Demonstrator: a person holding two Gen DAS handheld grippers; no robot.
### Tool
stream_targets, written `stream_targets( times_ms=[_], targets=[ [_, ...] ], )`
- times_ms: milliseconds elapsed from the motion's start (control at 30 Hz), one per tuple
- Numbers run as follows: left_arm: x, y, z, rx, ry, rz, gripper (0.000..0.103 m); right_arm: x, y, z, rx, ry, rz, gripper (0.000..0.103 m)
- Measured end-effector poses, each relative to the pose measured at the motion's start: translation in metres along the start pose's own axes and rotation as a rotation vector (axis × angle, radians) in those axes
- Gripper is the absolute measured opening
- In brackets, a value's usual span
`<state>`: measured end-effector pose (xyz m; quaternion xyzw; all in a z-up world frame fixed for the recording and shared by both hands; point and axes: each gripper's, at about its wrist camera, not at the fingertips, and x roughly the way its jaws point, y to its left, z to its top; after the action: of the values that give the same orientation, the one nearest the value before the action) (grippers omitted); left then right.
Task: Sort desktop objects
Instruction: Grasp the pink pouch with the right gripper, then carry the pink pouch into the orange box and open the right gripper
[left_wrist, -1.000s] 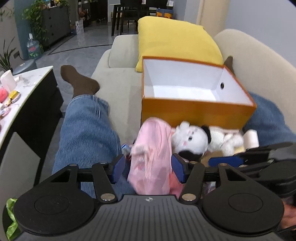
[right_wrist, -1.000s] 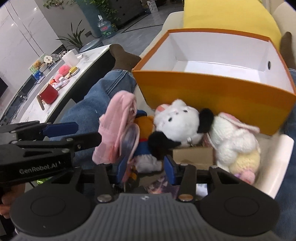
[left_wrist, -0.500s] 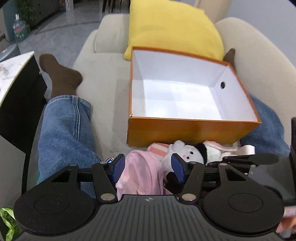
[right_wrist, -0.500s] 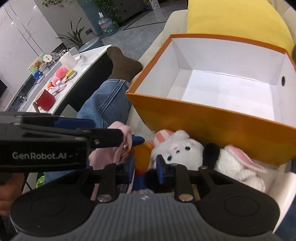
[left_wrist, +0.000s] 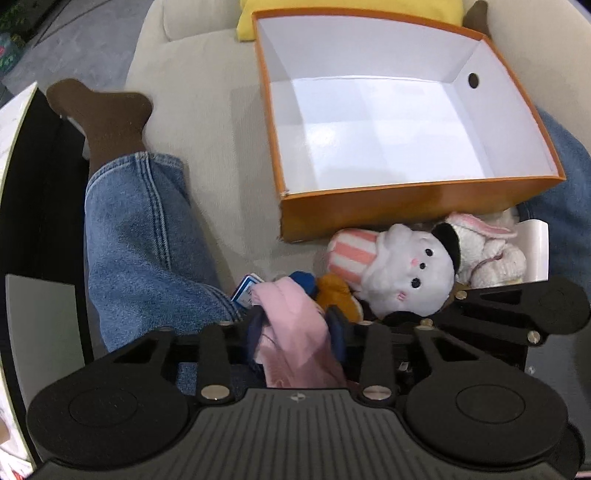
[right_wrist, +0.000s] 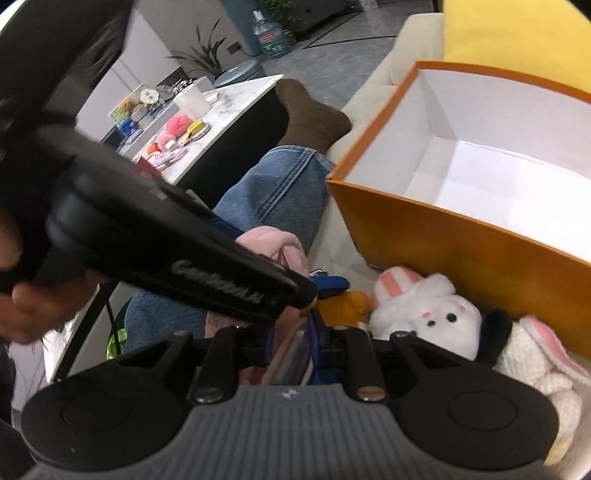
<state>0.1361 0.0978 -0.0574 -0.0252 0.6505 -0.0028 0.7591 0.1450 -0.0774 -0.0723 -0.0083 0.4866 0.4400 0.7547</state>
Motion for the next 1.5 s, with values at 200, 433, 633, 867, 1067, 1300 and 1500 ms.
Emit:
stream_targets(
  times_ms=[200, 433, 633, 867, 1067, 1300, 1500],
  targets=[
    [-0.011, 0.008, -0.013, -0.023, -0.002, -0.039, 0.029, 0.005, 0.002, 0.001, 0.005, 0.078, -0.042, 0.033],
    [-0.033, 0.014, -0.044, -0.046, -0.027, -0.076, 0.028, 0.025, -0.002, 0.004, 0.051, 0.221, -0.025, 0.033],
    [-0.043, 0.021, -0.068, -0.088, -0.063, -0.086, 0.028, 0.034, -0.006, 0.001, 0.095, 0.293, -0.014, 0.024],
    [-0.055, 0.017, -0.092, -0.112, -0.182, -0.106, 0.026, 0.007, -0.003, -0.009, 0.09, 0.229, -0.031, 0.018],
    [-0.086, 0.001, -0.094, -0.079, -0.319, -0.084, 0.025, -0.042, -0.001, 0.0, 0.093, 0.125, -0.039, 0.018],
    [-0.12, -0.006, -0.065, -0.053, -0.473, -0.101, 0.025, -0.111, -0.012, 0.027, 0.118, -0.056, -0.044, 0.018],
    [-0.116, -0.014, -0.009, -0.031, -0.581, -0.107, 0.025, -0.149, -0.034, 0.067, 0.133, -0.251, -0.157, 0.018]
  ],
)
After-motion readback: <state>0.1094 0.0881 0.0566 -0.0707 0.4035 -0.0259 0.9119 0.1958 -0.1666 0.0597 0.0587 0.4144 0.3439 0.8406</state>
